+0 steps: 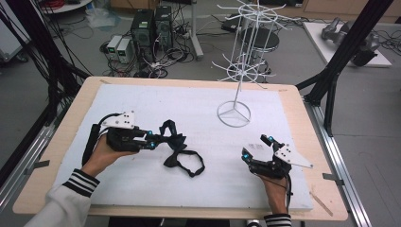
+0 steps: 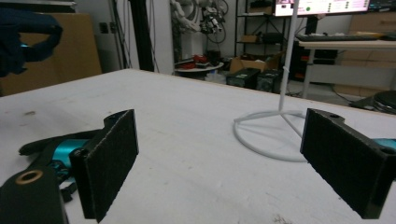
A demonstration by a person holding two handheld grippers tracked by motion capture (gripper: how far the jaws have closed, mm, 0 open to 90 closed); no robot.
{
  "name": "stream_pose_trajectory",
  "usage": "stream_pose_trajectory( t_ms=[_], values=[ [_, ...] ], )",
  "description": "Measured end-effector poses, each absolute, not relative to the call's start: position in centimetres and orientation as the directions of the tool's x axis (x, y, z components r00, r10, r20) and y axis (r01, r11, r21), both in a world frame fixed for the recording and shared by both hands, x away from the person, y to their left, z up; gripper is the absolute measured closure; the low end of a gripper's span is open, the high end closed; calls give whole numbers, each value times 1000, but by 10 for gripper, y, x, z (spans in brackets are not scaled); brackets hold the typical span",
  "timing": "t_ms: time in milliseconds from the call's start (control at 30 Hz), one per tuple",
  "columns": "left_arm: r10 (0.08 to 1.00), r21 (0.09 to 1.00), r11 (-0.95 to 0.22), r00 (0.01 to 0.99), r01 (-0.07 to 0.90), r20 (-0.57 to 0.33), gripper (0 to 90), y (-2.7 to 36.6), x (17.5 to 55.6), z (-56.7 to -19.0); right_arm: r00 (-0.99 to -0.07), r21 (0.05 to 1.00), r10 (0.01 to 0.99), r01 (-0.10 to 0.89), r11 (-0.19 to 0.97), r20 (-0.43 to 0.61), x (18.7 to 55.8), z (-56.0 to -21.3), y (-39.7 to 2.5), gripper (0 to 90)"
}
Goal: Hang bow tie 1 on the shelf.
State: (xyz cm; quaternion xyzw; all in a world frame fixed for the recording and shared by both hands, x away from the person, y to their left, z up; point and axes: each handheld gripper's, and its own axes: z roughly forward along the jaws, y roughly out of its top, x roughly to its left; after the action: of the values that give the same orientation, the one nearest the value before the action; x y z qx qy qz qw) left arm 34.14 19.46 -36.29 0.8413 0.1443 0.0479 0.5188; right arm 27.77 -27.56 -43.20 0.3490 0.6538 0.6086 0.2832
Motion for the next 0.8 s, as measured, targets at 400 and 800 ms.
stream_pose_trajectory(
  t_ms=[400, 800],
  values=[
    [284, 904, -388, 957, 176, -64, 746, 182, 345, -353, -738, 995, 674, 93, 39, 43, 285, -391, -265, 107],
    [270, 923, -355, 962, 150, -52, 746, 171, 346, -344, -837, 986, 547, 105, 132, 16, 299, -363, -246, 107]
  ],
)
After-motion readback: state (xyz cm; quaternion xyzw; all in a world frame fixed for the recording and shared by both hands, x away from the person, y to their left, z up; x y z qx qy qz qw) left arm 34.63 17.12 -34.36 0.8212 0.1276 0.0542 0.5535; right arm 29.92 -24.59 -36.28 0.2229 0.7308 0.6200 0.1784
